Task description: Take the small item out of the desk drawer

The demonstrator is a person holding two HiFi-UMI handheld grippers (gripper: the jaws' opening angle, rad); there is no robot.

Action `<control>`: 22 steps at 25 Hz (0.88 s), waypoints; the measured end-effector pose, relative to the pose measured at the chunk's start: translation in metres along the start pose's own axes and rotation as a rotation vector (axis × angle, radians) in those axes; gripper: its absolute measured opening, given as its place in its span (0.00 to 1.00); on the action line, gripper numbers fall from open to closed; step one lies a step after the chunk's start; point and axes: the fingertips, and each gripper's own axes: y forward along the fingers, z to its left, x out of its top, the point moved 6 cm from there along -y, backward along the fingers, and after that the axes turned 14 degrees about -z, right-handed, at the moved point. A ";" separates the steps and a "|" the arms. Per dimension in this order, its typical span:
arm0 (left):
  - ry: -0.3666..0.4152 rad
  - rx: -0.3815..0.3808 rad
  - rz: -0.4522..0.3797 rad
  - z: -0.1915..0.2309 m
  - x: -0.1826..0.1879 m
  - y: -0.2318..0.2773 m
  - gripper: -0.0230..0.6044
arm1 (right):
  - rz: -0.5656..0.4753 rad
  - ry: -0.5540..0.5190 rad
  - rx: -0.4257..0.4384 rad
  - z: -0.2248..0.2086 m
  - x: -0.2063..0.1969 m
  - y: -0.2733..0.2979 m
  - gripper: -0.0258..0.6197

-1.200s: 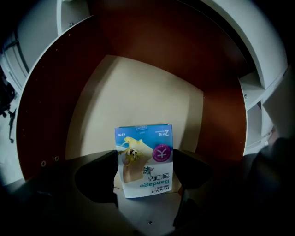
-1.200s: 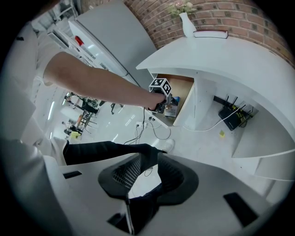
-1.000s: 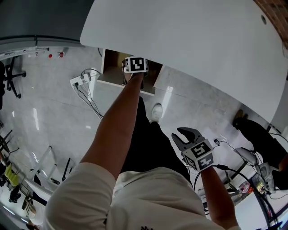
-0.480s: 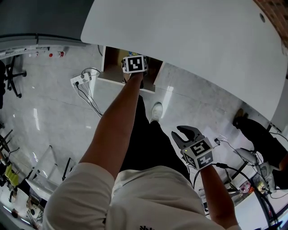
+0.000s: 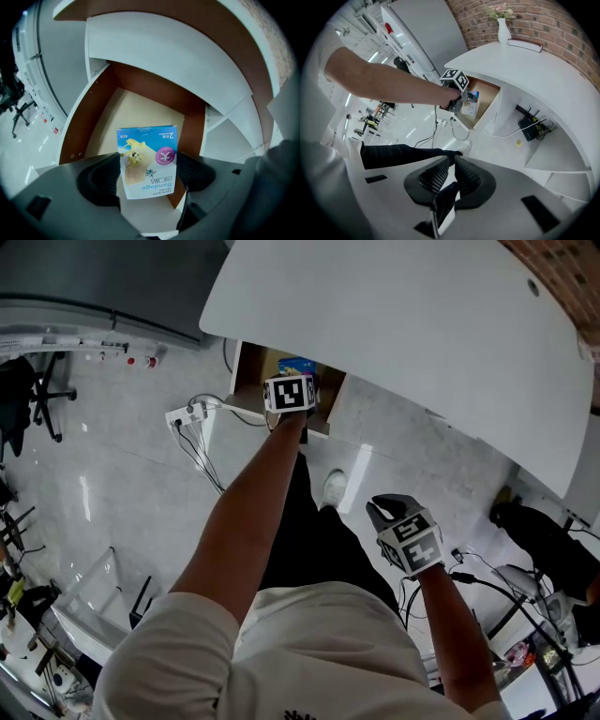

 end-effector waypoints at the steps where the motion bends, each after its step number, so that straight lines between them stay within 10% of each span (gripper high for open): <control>1: 0.003 0.001 -0.010 -0.002 0.004 -0.007 0.61 | 0.009 -0.012 0.000 -0.001 0.004 0.000 0.13; 22: 0.094 -0.167 -0.093 -0.105 -0.004 -0.259 0.61 | -0.113 -0.055 -0.025 0.012 -0.018 -0.101 0.09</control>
